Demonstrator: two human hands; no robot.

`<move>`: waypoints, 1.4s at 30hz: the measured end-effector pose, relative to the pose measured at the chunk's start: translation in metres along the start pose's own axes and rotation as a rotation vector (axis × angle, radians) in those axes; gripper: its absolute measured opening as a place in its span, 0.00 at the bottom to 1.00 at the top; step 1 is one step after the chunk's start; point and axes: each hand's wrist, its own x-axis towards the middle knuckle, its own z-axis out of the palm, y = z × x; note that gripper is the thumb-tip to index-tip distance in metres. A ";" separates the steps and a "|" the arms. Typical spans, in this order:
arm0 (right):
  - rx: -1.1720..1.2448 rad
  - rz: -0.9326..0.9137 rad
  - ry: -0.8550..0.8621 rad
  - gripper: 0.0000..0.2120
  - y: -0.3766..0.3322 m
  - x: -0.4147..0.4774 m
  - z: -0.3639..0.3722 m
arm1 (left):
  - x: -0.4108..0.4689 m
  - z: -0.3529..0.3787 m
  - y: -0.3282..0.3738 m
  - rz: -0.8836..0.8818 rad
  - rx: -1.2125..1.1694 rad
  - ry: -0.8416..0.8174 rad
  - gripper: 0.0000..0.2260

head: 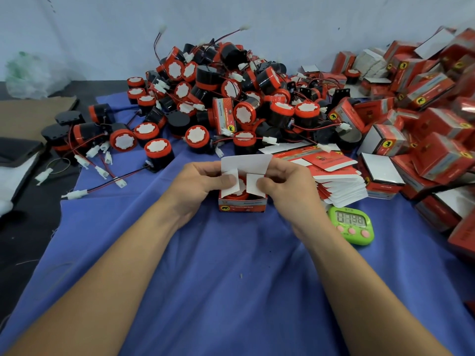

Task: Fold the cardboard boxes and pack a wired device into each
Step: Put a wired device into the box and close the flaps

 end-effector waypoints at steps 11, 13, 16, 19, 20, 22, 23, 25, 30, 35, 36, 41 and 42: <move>-0.269 -0.155 0.144 0.17 -0.002 -0.003 0.006 | -0.001 0.007 0.002 0.047 0.156 0.083 0.18; -0.399 -0.185 0.123 0.15 -0.005 -0.002 0.002 | -0.004 0.006 0.003 0.112 0.276 0.074 0.19; -0.491 -0.139 0.047 0.15 -0.010 0.000 -0.005 | -0.006 -0.002 0.011 0.129 0.374 -0.044 0.17; -0.567 -0.073 -0.031 0.18 -0.013 0.000 -0.008 | -0.008 -0.013 0.019 0.047 0.439 -0.128 0.23; -0.574 -0.043 -0.062 0.20 -0.014 -0.002 -0.009 | -0.009 -0.015 0.020 0.037 0.463 -0.135 0.25; -0.559 -0.015 -0.125 0.21 -0.016 -0.004 -0.014 | -0.011 -0.016 0.020 0.056 0.513 -0.152 0.20; -0.545 -0.011 -0.150 0.19 -0.017 -0.005 -0.017 | -0.013 -0.015 0.020 0.083 0.558 -0.156 0.16; -0.525 -0.011 -0.198 0.15 -0.018 -0.007 -0.023 | -0.017 -0.017 0.016 0.121 0.658 -0.161 0.17; -0.569 -0.020 -0.262 0.29 -0.016 -0.009 -0.030 | -0.024 -0.017 0.014 0.152 0.764 -0.139 0.22; -0.537 -0.017 -0.127 0.23 -0.015 -0.008 -0.020 | -0.025 -0.013 0.015 0.234 0.869 -0.069 0.18; -0.529 -0.012 -0.103 0.22 -0.015 -0.009 -0.018 | -0.024 -0.012 0.016 0.233 0.862 -0.066 0.16; -0.459 0.003 -0.104 0.17 -0.012 -0.008 -0.020 | -0.019 -0.014 0.020 0.188 0.787 -0.081 0.13; -0.445 0.006 -0.116 0.17 -0.012 -0.008 -0.021 | -0.018 -0.015 0.019 0.179 0.770 -0.091 0.13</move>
